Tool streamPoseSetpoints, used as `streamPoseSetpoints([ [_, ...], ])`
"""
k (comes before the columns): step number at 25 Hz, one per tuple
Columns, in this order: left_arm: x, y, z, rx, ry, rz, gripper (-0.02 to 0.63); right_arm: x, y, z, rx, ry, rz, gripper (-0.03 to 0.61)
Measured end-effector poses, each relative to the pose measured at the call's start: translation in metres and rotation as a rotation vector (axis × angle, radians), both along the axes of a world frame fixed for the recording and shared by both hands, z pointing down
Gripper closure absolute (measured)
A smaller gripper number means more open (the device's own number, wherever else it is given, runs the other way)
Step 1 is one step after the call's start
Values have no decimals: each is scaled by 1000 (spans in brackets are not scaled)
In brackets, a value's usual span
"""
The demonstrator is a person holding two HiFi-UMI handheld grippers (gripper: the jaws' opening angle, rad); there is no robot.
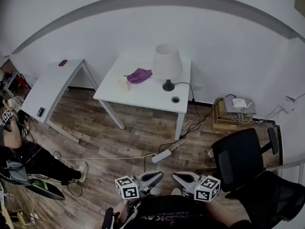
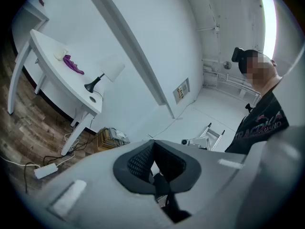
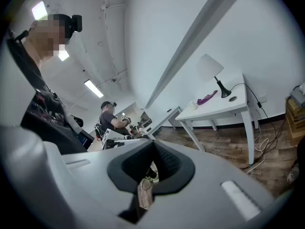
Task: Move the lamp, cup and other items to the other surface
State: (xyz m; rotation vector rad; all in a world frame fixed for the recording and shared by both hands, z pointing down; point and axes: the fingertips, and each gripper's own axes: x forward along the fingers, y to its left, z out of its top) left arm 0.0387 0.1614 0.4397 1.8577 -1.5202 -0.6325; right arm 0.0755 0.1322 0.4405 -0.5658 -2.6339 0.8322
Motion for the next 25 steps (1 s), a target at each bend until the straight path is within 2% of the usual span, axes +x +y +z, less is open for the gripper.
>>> streamPoseSetpoints([
  [5, 0, 3, -3, 28, 7, -7, 621, 0, 4, -4, 4, -7, -3, 575],
  [14, 2, 4, -2, 13, 1, -10, 621, 2, 6, -1, 15, -5, -16, 575],
  [25, 6, -1, -1, 6, 5, -3, 621, 5, 2, -4, -13, -22, -20, 574],
])
